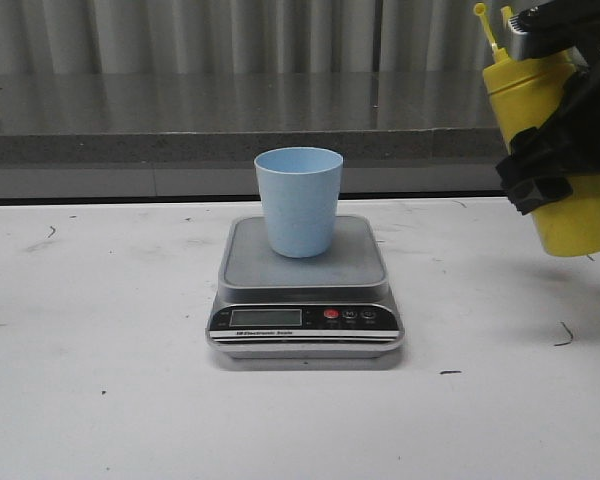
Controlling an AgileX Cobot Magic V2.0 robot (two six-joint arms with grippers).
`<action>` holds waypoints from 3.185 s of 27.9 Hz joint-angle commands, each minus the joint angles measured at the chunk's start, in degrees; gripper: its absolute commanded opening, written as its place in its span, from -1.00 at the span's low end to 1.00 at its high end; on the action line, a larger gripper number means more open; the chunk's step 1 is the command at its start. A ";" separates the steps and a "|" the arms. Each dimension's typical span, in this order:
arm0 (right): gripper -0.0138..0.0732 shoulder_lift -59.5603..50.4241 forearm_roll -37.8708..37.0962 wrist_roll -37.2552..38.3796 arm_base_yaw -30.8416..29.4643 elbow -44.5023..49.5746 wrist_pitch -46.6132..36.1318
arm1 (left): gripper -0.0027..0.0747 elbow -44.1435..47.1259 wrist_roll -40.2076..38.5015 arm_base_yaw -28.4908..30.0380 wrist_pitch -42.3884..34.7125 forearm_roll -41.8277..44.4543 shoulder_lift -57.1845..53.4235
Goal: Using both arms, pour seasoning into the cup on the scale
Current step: 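Rotate the yellow bottle upright with the right gripper, then lower the upright bottle back onto the table with the right gripper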
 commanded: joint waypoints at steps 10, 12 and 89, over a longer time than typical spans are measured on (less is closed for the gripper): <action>-0.18 -3.03 -1.03 0.54 -0.44 -1.71 1.88 | -0.98 -1.50 -0.38 -0.02 -4.87 0.30 0.67; -0.18 -3.03 -1.03 0.61 -0.44 -1.71 2.07 | -0.98 -1.50 -0.38 -0.02 -4.87 0.30 0.67; 0.46 10.39 97.48 -86.47 -1.36 20.15 -66.84 | -0.98 -1.50 -0.38 -0.02 -4.87 0.30 0.67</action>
